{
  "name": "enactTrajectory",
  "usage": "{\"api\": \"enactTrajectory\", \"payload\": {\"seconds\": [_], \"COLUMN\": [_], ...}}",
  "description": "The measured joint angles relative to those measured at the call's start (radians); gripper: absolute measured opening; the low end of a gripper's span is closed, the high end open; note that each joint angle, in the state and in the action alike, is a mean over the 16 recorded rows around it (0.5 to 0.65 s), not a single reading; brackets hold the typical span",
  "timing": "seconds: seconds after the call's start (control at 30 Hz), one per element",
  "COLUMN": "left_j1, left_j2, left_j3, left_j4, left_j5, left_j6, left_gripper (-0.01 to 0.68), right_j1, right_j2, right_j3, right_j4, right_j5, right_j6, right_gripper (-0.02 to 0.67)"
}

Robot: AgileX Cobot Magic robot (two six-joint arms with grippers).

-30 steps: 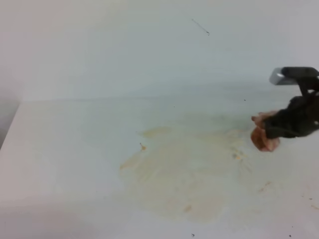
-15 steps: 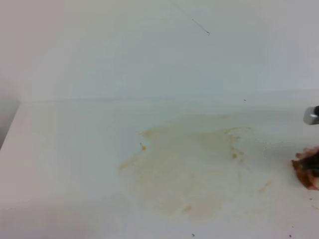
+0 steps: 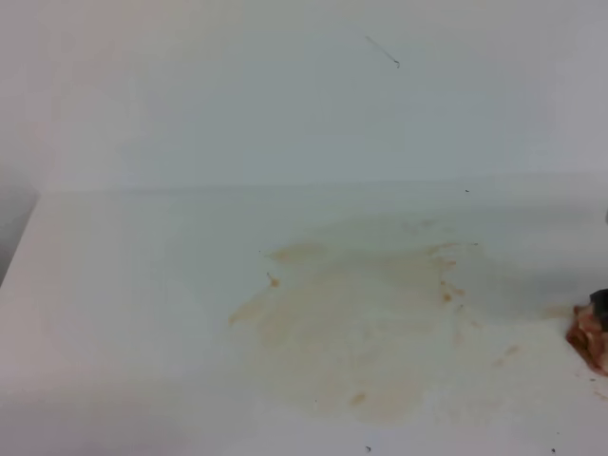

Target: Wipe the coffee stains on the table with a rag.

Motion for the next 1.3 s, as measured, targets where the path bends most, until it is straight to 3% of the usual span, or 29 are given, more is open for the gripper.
{"api": "enactTrajectory", "payload": {"seconds": [0.13,0.47,0.6,1.0,1.3], "left_j1": [0.000,0.000,0.000,0.000,0.000], "left_j2": [0.000,0.000,0.000,0.000,0.000], "left_j3": [0.000,0.000,0.000,0.000,0.000], "left_j4": [0.000,0.000,0.000,0.000,0.000], "left_j5": [0.000,0.000,0.000,0.000,0.000], "left_j6": [0.000,0.000,0.000,0.000,0.000], "left_gripper": [0.000,0.000,0.000,0.000,0.000], "right_j1": [0.001,0.003,0.004,0.009,0.075], "right_j2": [-0.053,-0.283,-0.377,-0.635,-0.772], "right_j3": [-0.001,-0.001,0.000,0.001,0.018], "right_j4": [0.021,0.037,0.038,0.134,0.163], "right_j5": [0.029,0.175,0.244,0.366,0.478], "right_j6": [-0.014,-0.052,-0.069,-0.164,-0.178], "right_gripper": [0.345,0.081,0.010,-0.003,-0.003]}}
